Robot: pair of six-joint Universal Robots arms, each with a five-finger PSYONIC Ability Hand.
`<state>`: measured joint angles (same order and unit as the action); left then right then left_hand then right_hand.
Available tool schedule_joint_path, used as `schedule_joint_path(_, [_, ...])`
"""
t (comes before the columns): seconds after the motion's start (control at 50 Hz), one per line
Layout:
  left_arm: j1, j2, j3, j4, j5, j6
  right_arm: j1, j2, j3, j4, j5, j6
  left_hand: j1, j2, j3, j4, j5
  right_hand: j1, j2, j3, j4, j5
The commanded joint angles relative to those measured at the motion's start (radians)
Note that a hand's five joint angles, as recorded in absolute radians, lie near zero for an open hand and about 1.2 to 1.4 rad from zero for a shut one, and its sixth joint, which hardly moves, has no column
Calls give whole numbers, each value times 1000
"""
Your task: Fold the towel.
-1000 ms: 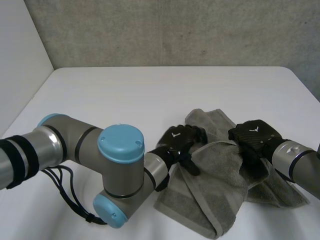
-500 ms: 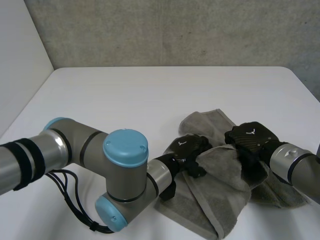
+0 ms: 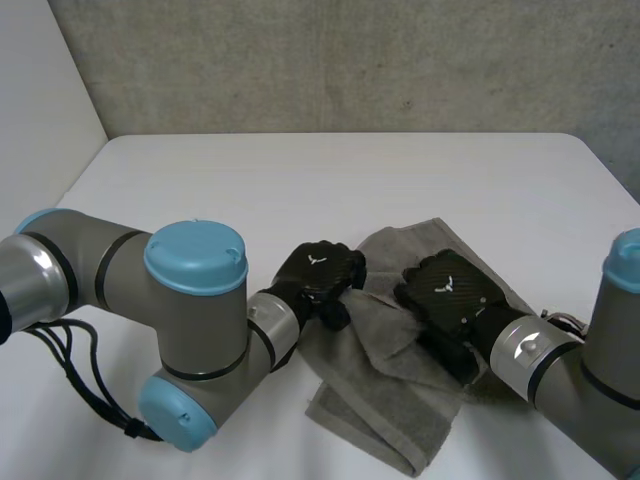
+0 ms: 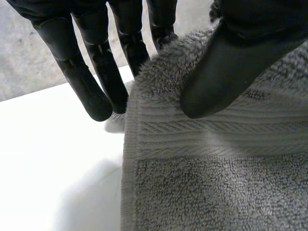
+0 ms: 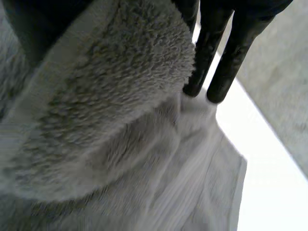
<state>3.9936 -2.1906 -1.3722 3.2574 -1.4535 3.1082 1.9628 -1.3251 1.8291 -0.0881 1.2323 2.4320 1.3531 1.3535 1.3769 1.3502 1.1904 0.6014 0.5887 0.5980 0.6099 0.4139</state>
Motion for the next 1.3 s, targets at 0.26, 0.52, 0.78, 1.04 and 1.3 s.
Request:
schedule_joint_path(0.26, [56, 68, -45, -31, -54, -3, -73, 18, 30, 59, 116, 268, 43, 43, 19, 46, 31, -144, -131, -140, -152, -131])
schedule_joint_path(0.52, [56, 77, -99, -30, -45, -3, -140, -23, 45, 105, 53, 348, 43, 43, 19, 46, 31, 655, 668, 658, 647, 668])
schedule_joint_path(0.78, [58, 51, -97, -31, 13, 1, -113, -51, -39, 146, 36, 31, 43, 43, 19, 46, 31, 795, 808, 798, 786, 808])
schedule_joint_path(1.04, [55, -23, -71, -24, 21, -3, -105, 4, -73, 199, 104, -39, -355, -356, -379, -352, -367, 795, 808, 798, 786, 808])
schedule_joint_path(1.3, [44, -26, -59, -27, 122, -11, -116, 29, -59, 177, 107, -39, -688, -688, -711, -685, -699, 795, 808, 798, 786, 808])
